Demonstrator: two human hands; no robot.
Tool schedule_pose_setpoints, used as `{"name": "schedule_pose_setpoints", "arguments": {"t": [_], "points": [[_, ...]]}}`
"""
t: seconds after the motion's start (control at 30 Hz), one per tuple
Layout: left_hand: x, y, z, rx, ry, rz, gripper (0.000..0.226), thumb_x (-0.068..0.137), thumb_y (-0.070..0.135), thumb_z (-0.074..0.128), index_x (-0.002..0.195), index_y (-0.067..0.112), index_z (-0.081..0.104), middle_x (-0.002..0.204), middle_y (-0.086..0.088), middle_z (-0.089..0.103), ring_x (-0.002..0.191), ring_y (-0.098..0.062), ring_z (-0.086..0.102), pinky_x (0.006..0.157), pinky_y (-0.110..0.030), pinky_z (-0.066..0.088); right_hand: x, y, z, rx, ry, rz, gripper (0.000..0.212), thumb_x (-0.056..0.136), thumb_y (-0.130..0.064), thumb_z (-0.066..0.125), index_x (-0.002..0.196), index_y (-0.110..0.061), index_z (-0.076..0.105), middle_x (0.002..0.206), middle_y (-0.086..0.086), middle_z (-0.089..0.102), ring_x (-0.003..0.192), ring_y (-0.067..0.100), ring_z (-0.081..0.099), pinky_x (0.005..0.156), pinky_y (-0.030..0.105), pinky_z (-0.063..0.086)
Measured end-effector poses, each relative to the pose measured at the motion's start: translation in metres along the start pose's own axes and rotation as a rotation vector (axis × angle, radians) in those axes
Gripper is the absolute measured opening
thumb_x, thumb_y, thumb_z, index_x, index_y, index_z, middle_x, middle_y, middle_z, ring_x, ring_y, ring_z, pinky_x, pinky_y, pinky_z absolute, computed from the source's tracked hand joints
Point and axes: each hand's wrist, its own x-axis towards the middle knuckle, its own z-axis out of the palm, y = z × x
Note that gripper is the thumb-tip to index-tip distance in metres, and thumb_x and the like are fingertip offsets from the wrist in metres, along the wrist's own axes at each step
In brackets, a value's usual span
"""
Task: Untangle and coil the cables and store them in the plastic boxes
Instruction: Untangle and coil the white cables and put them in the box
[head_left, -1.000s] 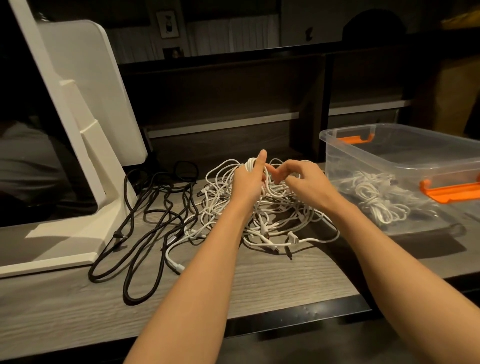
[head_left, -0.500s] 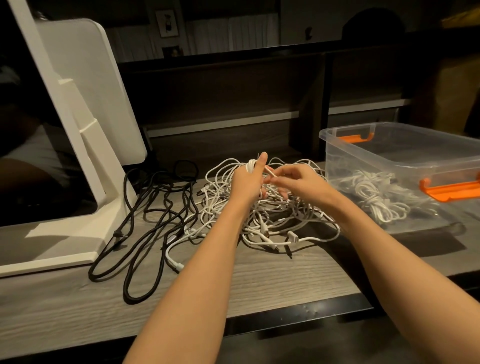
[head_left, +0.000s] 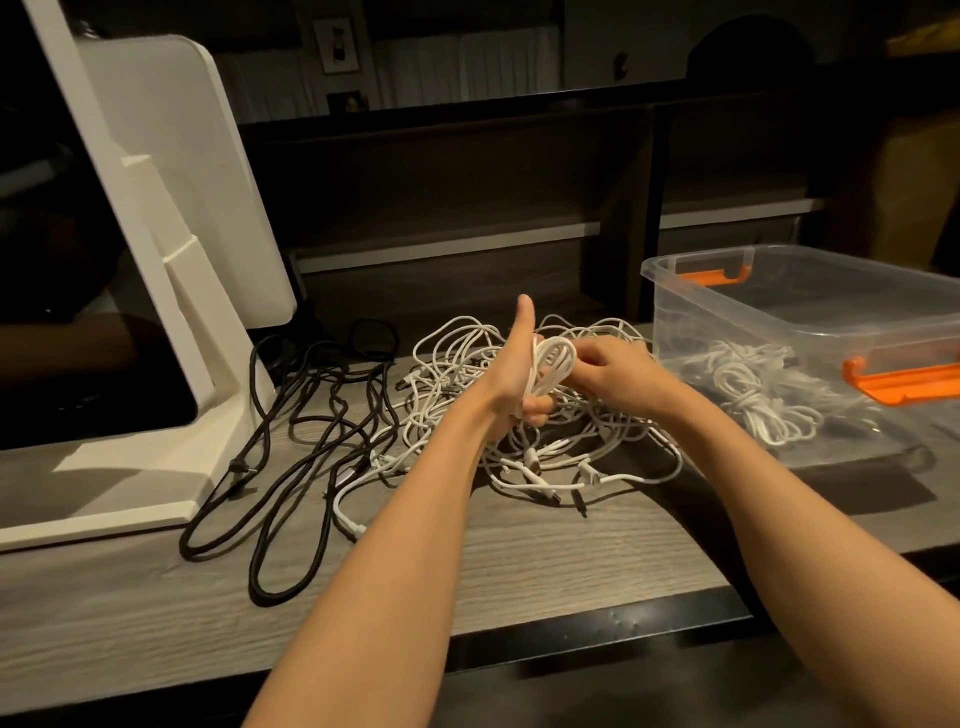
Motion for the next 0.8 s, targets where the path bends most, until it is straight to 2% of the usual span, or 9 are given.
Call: {"name": "schedule_pose_setpoints", "arguments": {"t": [0.03,0.1,0.17,0.27,0.33,0.4,0.5,0.67,0.8], "points": [[0.000,0.000,0.001,0.013,0.022,0.002,0.068,0.098,0.064,0.011,0.094,0.009,0.051,0.059,0.001,0.044,0.035,-0.005,0.028,0.036,-0.016,0.022,-0.001,-0.002,-0.001,-0.039,-0.025,0.002,0.030,0.098,-0.036,0.047,0.071,-0.031,0.061,0.064,-0.004,0.055,0.062,0.005,0.047,0.083,0.038,0.027],[0.003,-0.001,0.003,-0.012,0.095,0.005,0.050,0.105,0.047,0.016,0.090,0.008,0.045,0.056,0.001,0.045,0.034,-0.005,0.029,0.036,-0.017,0.022,-0.001,-0.003,0.000,-0.103,-0.063,0.015,0.030,0.097,-0.029,0.050,0.076,-0.013,0.064,0.063,-0.004,0.052,0.059,0.004,0.046,0.082,0.034,0.025],[0.010,-0.002,0.003,-0.099,0.220,0.015,0.033,0.104,0.030,0.018,0.097,0.006,0.040,0.056,-0.002,0.048,0.032,-0.006,0.030,0.034,-0.017,0.024,-0.003,-0.004,0.000,-0.063,-0.087,0.014,0.032,0.096,-0.024,0.052,0.076,-0.002,0.063,0.063,-0.011,0.052,0.056,-0.002,0.049,0.075,0.030,0.027],[0.021,-0.006,-0.005,-0.168,0.447,0.008,0.040,0.100,0.024,0.021,0.124,-0.002,0.039,0.088,-0.018,0.055,0.033,-0.008,0.035,0.034,-0.017,0.028,-0.005,-0.007,-0.003,0.035,-0.063,-0.018,0.036,0.094,-0.019,0.055,0.061,-0.007,0.054,0.057,-0.032,0.053,0.060,-0.011,0.057,0.073,0.026,0.035],[0.024,-0.007,-0.007,-0.129,0.541,0.004,0.042,0.101,0.026,0.023,0.132,0.001,0.038,0.100,-0.019,0.058,0.036,-0.010,0.037,0.034,-0.018,0.030,-0.007,-0.012,-0.003,0.086,-0.044,-0.057,0.038,0.093,-0.018,0.059,0.057,-0.009,0.051,0.047,-0.022,0.050,0.055,-0.005,0.056,0.064,0.018,0.042],[0.023,-0.008,-0.007,-0.054,0.621,0.033,0.035,0.105,0.032,0.024,0.124,0.007,0.041,0.093,-0.013,0.056,0.042,-0.010,0.039,0.035,-0.020,0.031,-0.009,-0.020,-0.001,0.139,-0.010,-0.125,0.041,0.093,-0.019,0.059,0.054,-0.014,0.046,0.049,-0.011,0.042,0.048,0.001,0.043,0.054,0.011,0.036],[0.024,-0.013,-0.013,0.103,0.717,0.115,0.021,0.103,0.033,0.036,0.095,0.017,0.046,0.082,-0.007,0.053,0.053,-0.015,0.046,0.044,-0.026,0.035,-0.010,-0.026,0.002,0.280,0.063,-0.183,0.037,0.093,-0.020,0.049,0.056,-0.016,0.046,0.057,0.000,0.041,0.055,0.006,0.038,0.055,0.017,0.032],[0.020,-0.014,-0.010,0.392,0.630,0.215,0.021,0.093,0.024,0.060,0.074,0.015,0.058,0.069,0.000,0.057,0.064,-0.019,0.054,0.059,-0.032,0.043,-0.006,-0.023,0.005,0.285,0.140,-0.190,0.030,0.099,-0.015,0.044,0.072,-0.016,0.055,0.069,-0.003,0.050,0.064,0.006,0.046,0.062,0.019,0.037],[0.014,-0.007,-0.001,0.422,0.493,0.263,0.030,0.103,0.033,0.043,0.089,0.014,0.061,0.066,0.002,0.051,0.057,-0.012,0.048,0.053,-0.027,0.040,0.002,-0.008,0.005,0.211,0.278,-0.113,0.016,0.096,-0.022,0.054,0.092,-0.011,0.065,0.076,0.000,0.059,0.065,0.004,0.051,0.061,0.017,0.040]]}}
